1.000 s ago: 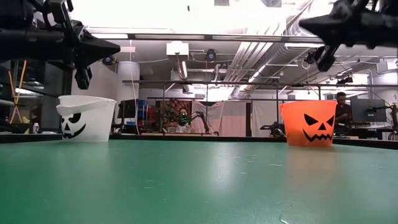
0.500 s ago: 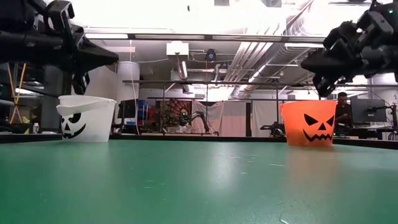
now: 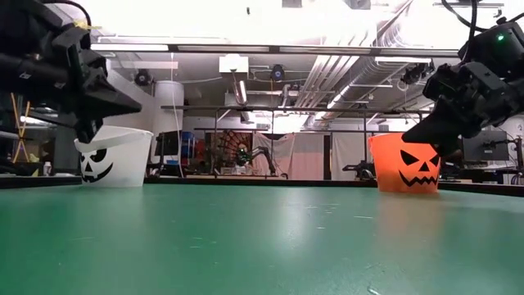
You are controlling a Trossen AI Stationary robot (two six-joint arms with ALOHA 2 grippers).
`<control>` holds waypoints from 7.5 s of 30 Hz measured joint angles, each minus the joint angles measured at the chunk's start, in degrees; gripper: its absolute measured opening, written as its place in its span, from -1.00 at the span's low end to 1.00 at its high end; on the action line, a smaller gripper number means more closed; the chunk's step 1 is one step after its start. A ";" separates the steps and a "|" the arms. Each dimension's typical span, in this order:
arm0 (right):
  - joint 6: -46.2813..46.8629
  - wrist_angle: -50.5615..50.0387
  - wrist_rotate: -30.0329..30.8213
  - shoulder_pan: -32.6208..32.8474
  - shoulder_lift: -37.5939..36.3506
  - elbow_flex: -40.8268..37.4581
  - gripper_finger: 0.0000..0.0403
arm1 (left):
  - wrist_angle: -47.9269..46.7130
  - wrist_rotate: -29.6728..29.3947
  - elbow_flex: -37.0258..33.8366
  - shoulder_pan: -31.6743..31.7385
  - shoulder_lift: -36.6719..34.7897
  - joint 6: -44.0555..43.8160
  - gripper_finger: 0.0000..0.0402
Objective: Sort candy by brand, put in halloween buckets
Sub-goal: Return to Home Position
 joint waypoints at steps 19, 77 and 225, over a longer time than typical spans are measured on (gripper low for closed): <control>-0.11 4.28 0.22 5.91 -24.02 0.00 -1.00 | 4.00 -0.01 -0.04 0.04 -14.94 0.00 -1.00; -0.11 0.28 0.07 8.22 -22.51 -0.04 -1.00 | -1.64 11.04 0.00 -2.84 -14.89 31.40 -1.00; -0.11 0.28 0.09 8.22 -22.49 -0.04 -1.00 | -1.52 11.02 0.00 -2.84 -14.19 31.50 -1.00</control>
